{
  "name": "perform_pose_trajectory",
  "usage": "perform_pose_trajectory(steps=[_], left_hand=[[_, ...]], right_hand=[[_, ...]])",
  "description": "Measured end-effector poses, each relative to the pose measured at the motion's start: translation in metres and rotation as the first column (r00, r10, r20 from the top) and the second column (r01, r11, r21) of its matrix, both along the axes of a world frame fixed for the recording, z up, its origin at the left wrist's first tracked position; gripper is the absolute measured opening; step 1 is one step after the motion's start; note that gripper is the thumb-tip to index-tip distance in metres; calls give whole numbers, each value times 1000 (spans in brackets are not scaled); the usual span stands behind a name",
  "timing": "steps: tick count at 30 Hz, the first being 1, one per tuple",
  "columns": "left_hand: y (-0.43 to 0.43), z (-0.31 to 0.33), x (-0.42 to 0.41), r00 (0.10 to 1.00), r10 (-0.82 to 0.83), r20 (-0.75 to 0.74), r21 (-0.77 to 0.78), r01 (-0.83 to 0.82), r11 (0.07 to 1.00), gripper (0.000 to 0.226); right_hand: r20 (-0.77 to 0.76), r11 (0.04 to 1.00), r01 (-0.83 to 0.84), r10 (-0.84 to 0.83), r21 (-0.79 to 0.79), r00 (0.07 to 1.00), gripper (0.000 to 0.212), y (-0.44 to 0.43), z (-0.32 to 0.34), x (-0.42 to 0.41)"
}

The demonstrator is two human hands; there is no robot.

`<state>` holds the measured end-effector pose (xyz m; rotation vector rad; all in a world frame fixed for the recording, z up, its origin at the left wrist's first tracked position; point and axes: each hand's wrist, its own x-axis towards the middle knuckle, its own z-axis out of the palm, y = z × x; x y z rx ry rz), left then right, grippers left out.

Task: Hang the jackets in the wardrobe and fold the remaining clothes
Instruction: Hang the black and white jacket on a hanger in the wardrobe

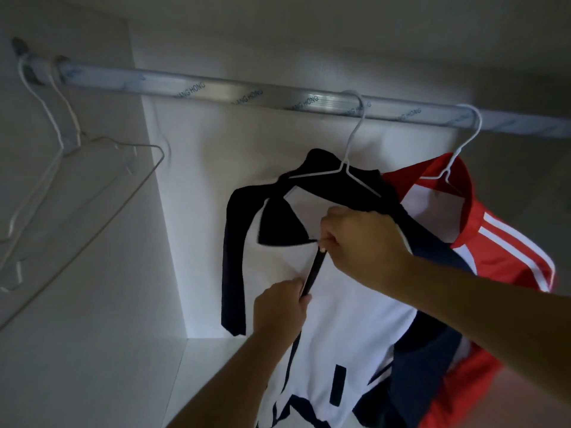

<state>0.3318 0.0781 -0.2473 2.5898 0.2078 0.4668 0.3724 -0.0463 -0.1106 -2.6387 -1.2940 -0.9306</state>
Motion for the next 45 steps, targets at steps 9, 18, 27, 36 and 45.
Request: perform_pose_trajectory(steps=[9,18,27,36,45], left_hand=[[17,-11,3,989,21,-145,104,-6,995,24],[8,74,1,932,-4,361,-263,106,959,10],[-47,177,60,993,-114,-43,-548,72,834,28],[-59,181,69,998,-55,-23,-411,40,911,26],[-74,185,61,988,-71,-138,-40,66,997,33]], right_hand=[[105,983,-119,105,139,989,21,-1,49,11],[-239,897,1,116,442,964,34,-50,43,12],[-742,912,362,-376,-192,555,9,-120,-13,-6],[-160,827,487,-541,-281,826,27,-135,16,-31],[-58,916,312,-336,-251,940,32,-121,-11,-47]])
